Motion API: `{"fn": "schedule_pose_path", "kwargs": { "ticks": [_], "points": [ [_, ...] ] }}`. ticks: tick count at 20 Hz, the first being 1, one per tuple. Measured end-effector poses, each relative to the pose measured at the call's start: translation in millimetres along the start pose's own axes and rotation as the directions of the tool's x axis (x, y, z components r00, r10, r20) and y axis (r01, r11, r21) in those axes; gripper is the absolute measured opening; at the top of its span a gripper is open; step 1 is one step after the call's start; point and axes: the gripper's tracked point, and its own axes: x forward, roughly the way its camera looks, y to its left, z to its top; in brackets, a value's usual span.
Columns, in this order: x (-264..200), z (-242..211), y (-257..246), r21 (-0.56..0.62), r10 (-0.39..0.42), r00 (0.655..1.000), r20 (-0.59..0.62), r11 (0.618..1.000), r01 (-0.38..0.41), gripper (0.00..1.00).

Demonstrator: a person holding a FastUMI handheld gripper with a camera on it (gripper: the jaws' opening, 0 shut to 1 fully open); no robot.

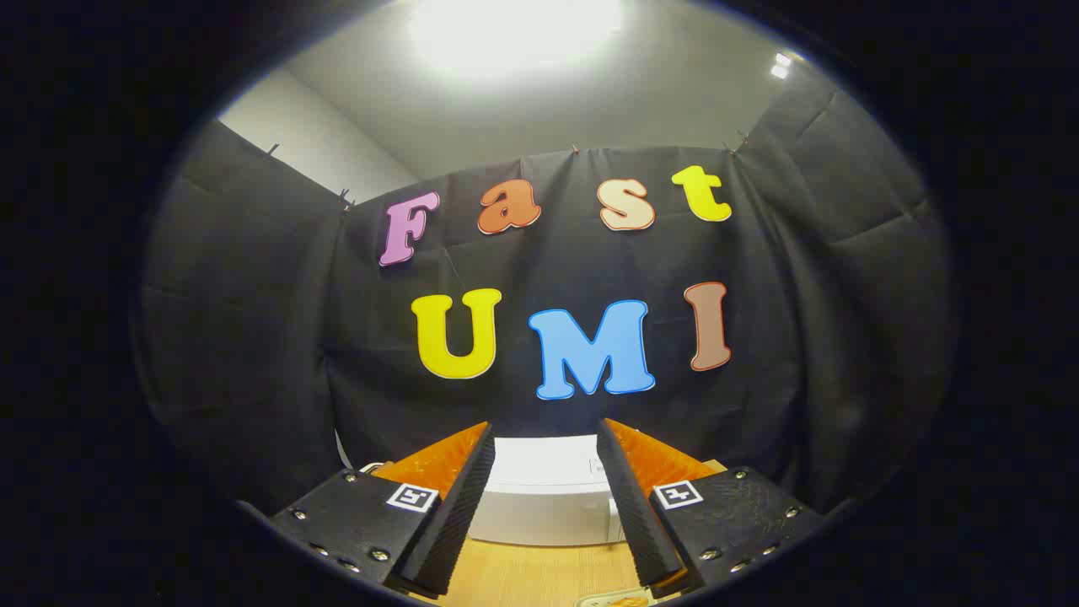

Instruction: Open the microwave, put the food inside, and close the microwave door.

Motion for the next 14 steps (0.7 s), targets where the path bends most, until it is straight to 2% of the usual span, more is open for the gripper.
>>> {"fn": "schedule_pose_path", "kwargs": {
  "ticks": [8, 14],
  "points": [
    [11.3, 15.5, -2.4, -0.061, 0.002, 1.0, 0.029, 0.998, 0.0, 0.78],
    [28.4, 14.5, 0.0, -0.055, 0.012, 1.0, 0.005, 0.998, -0.012, 0.78]
  ]
}}
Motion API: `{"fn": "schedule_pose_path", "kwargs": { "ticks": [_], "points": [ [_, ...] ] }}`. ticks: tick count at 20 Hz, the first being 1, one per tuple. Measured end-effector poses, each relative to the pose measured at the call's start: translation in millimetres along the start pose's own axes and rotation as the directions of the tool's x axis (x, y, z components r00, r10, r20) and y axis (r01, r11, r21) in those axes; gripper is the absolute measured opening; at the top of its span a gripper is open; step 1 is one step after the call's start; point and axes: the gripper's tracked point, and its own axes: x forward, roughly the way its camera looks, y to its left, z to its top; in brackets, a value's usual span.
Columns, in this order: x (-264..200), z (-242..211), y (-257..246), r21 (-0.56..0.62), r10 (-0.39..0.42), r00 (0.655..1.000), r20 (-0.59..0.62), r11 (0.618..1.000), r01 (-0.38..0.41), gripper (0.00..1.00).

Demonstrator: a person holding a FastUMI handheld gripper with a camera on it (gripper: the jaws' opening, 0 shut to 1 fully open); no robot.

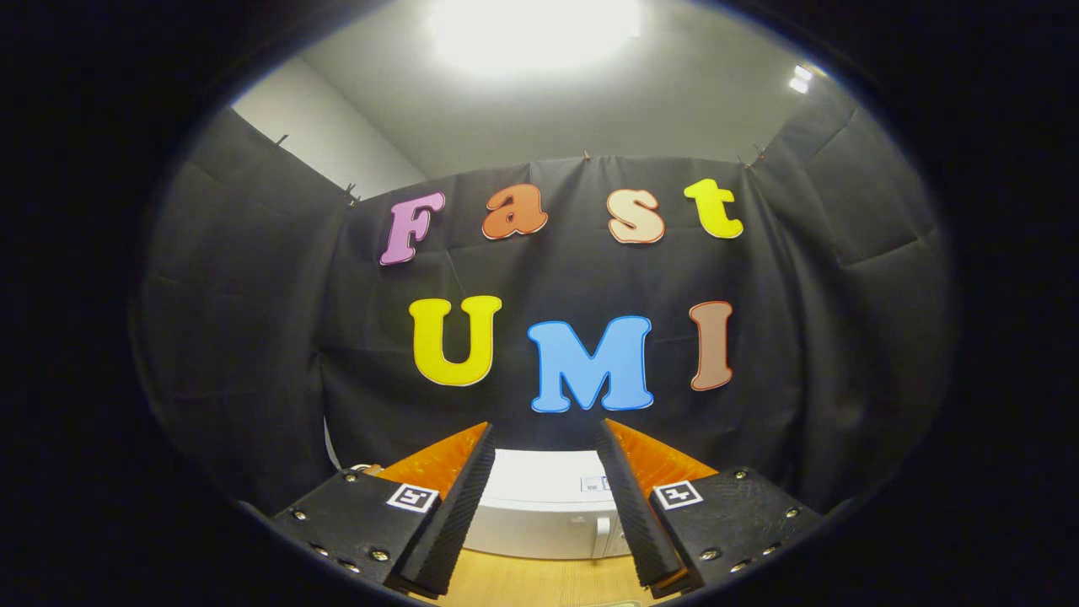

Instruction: Open the microwave, put the food inside, and close the microwave door.

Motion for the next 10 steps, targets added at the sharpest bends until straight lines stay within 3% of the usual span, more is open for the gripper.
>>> {"fn": "schedule_pose_path", "kwargs": {
  "ticks": [10],
  "points": [
    [14.8, -23.3, 6.6, -0.038, 0.003, 1.0, -0.008, 0.999, -0.003, 0.78]
  ]
}}
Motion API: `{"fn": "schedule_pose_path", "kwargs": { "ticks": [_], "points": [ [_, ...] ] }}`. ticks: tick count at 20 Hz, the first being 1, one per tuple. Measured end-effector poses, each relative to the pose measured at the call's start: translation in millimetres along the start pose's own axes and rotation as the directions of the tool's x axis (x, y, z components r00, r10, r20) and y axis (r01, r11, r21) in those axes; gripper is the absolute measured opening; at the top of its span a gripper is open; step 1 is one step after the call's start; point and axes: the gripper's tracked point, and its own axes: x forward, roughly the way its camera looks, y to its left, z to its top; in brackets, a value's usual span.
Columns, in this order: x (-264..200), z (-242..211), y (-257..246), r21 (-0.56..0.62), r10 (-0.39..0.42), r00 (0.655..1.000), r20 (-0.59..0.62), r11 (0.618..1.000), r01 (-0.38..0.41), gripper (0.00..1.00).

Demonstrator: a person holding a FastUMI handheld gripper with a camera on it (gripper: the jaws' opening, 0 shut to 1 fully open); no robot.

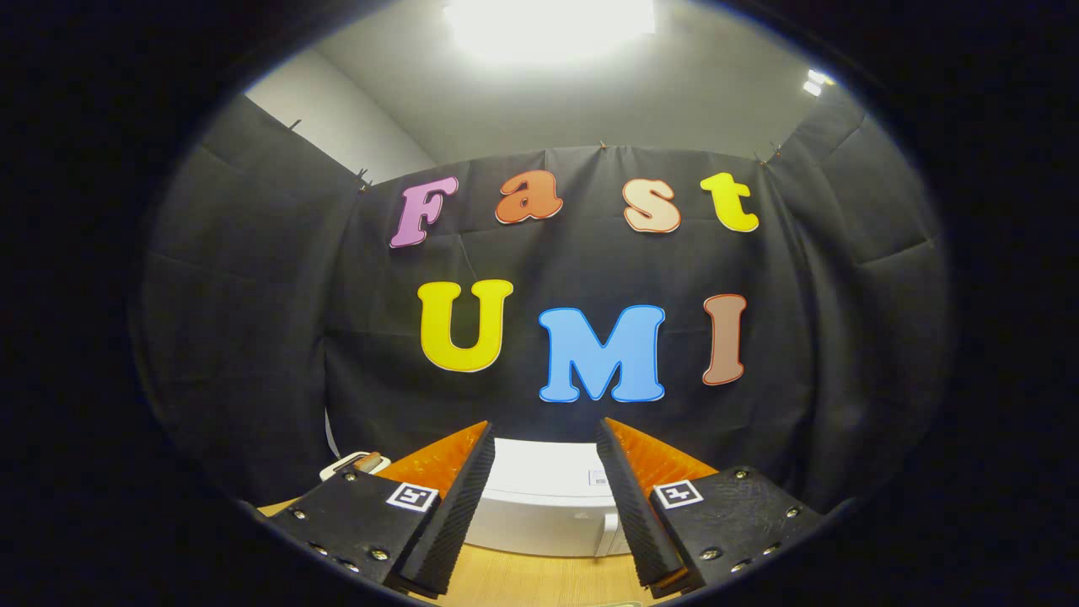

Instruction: Open the microwave, put the food inside, and close the microwave door.

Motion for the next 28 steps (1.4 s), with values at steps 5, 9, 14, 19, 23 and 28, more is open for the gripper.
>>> {"fn": "schedule_pose_path", "kwargs": {
  "ticks": [5, 9, 14, 19, 23, 28],
  "points": [
    [8.1, -36.7, -11.0, 0.013, -0.012, 0.999, -0.03, 1.0, 0.013, 0.78],
    [25.0, -82.2, -28.8, 0.023, -0.022, 0.999, -0.047, 0.999, 0.023, 0.78],
    [48.5, -153.0, -57.6, 0.094, -0.041, 0.992, -0.121, 0.994, 0.052, 0.78],
    [66.5, -207.4, -78.7, 0.102, -0.049, 0.988, -0.148, 0.993, 0.065, 0.78],
    [78.3, -241.4, -92.4, 0.058, -0.074, 0.986, -0.151, 0.995, 0.083, 0.78],
    [101.3, -292.2, -103.9, 0.017, -0.094, 0.98, -0.177, 0.995, 0.099, 0.78]
  ]
}}
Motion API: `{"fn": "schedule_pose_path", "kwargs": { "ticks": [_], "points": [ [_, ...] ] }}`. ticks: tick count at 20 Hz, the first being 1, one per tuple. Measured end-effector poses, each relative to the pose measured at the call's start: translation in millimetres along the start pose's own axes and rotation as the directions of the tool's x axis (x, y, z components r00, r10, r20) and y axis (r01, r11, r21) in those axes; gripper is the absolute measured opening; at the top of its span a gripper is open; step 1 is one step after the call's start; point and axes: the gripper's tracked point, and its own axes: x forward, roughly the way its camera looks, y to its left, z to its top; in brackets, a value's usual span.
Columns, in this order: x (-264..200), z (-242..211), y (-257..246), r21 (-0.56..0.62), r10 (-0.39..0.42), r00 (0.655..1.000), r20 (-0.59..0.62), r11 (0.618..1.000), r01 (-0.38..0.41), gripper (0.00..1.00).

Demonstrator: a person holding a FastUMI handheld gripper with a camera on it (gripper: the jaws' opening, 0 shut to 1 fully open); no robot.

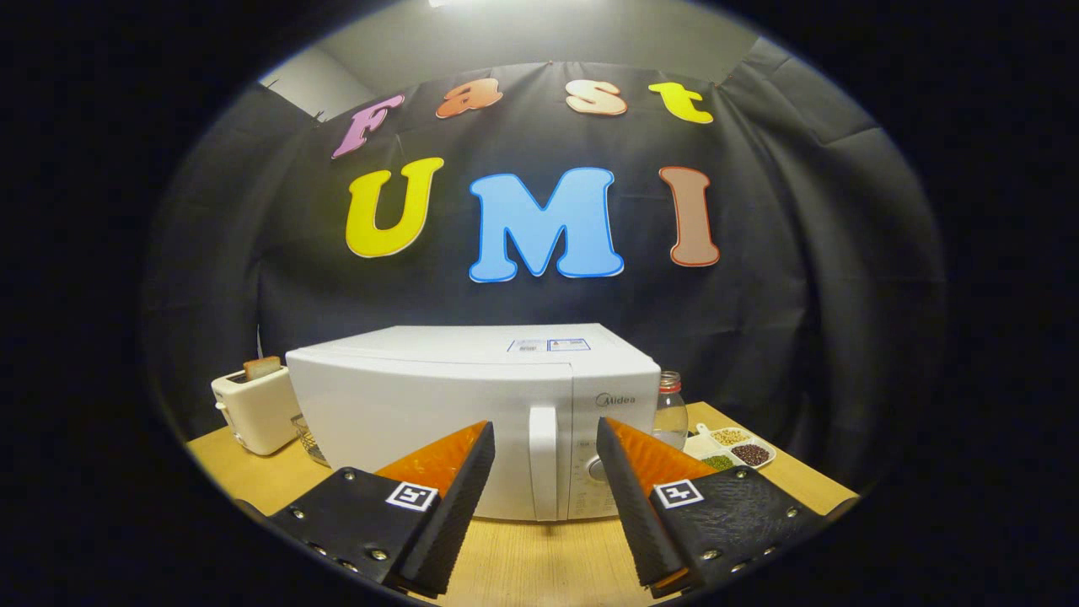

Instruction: Open the microwave, put the food inside, and close the microwave door.

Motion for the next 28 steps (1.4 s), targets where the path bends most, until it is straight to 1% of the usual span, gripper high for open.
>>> {"fn": "schedule_pose_path", "kwargs": {
  "ticks": [2, 4, 7, 8, 10, 11, 12, 14, 15, 16, 19, 20, 22, 24, 26, 28],
  "points": [
    [14.7, -16.3, -4.6, -0.023, -0.021, 1.0, -0.008, 1.0, 0.021, 0.78],
    [27.1, -26.0, -2.2, -0.016, -0.025, 1.0, -0.001, 1.0, 0.025, 0.78],
    [44.6, -42.9, 2.8, 0.011, -0.01, 0.999, -0.036, 1.0, 0.01, 0.72],
    [48.5, -47.4, 4.9, 0.015, -0.001, 0.999, -0.04, 1.0, 0.002, 0.62],
    [56.2, -49.6, 1.0, 0.011, -0.021, 1.0, -0.023, 1.0, 0.021, 0.55],
    [58.5, -50.0, 2.0, 0.008, -0.022, 1.0, -0.007, 1.0, 0.022, 0.49],
    [60.6, -51.6, 1.2, 0.003, -0.026, 1.0, 0.007, 1.0, 0.026, 0.49],
    [62.3, -54.4, 4.7, 0.003, -0.004, 1.0, 0.007, 1.0, 0.004, 0.32],
    [56.3, -58.8, 5.0, -0.012, -0.01, 1.0, 0.011, 1.0, 0.01, 0.34],
    [62.9, -55.8, 2.5, -0.011, -0.003, 1.0, 0.009, 1.0, 0.003, 0.26],
    [61.1, -57.4, 4.2, 0.03, 0.013, 1.0, -0.027, 0.999, -0.012, 0.26],
    [59.2, -59.0, 2.9, 0.015, 0.006, 1.0, -0.028, 1.0, -0.006, 0.17],
    [57.1, -59.3, 3.9, -0.008, 0.004, 1.0, -0.027, 1.0, -0.004, 0.17],
    [56.4, -60.1, 4.5, 0.039, 0.037, 0.998, -0.045, 0.999, -0.036, 0.17],
    [53.0, -61.1, 6.0, 0.016, 0.057, 0.997, -0.057, 0.998, -0.056, 0.17],
    [50.0, -61.7, 4.1, -0.006, 0.057, 0.996, -0.073, 0.998, -0.057, 0.17]
  ]
}}
